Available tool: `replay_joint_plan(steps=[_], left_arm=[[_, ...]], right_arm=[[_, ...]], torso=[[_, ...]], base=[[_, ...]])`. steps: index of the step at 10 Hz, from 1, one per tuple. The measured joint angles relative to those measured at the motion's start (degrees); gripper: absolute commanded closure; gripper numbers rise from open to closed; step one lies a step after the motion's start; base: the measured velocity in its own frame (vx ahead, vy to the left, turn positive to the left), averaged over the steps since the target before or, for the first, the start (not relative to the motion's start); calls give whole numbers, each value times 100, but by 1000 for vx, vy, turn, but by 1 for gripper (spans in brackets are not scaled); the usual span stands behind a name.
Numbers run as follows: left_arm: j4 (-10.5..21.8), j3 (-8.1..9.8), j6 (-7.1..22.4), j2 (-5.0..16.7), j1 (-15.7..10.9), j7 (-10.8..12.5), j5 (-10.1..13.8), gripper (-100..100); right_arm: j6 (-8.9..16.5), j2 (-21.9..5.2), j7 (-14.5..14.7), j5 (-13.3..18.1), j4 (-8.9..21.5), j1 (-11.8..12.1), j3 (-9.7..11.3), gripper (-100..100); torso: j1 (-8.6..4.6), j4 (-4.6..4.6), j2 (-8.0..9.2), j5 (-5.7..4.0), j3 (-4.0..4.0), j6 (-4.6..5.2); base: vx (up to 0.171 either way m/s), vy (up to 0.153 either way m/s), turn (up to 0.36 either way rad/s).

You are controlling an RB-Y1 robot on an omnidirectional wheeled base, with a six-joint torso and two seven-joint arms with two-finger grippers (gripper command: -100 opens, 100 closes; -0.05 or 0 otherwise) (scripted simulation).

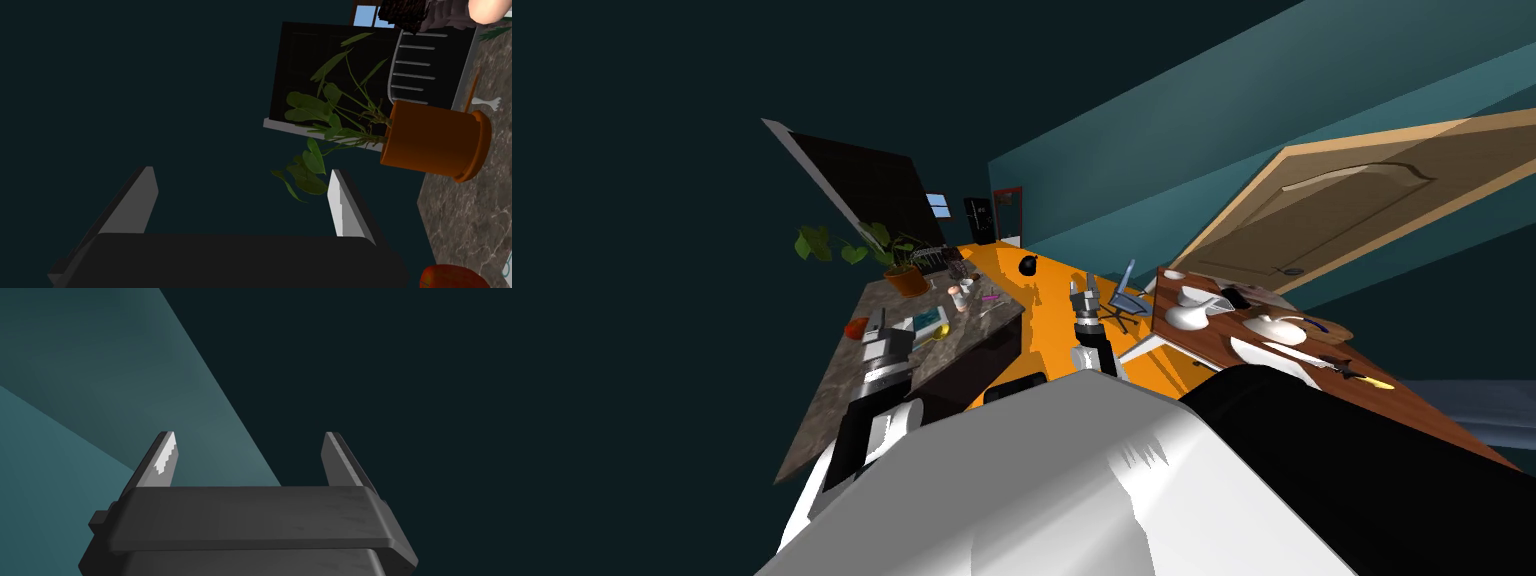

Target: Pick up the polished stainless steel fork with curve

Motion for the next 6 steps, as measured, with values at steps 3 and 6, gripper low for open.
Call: replay_joint_plan(steps=[3, 6], left_arm=[[23, 301, 372, 258, 5, 52, 207, -100], [-12, 547, 760, 408, -13, 87, 371, -100]], right_arm=[[0, 0, 0, 0, 0, 0, 0, 0], [0, 0, 0, 0, 0, 1, -1, 0]], torso=[[7, 0, -1, 1, 0, 0], [7, 0, -2, 1, -1, -1]], base=[[-15, -48, -44], [-17, -58, -65]])
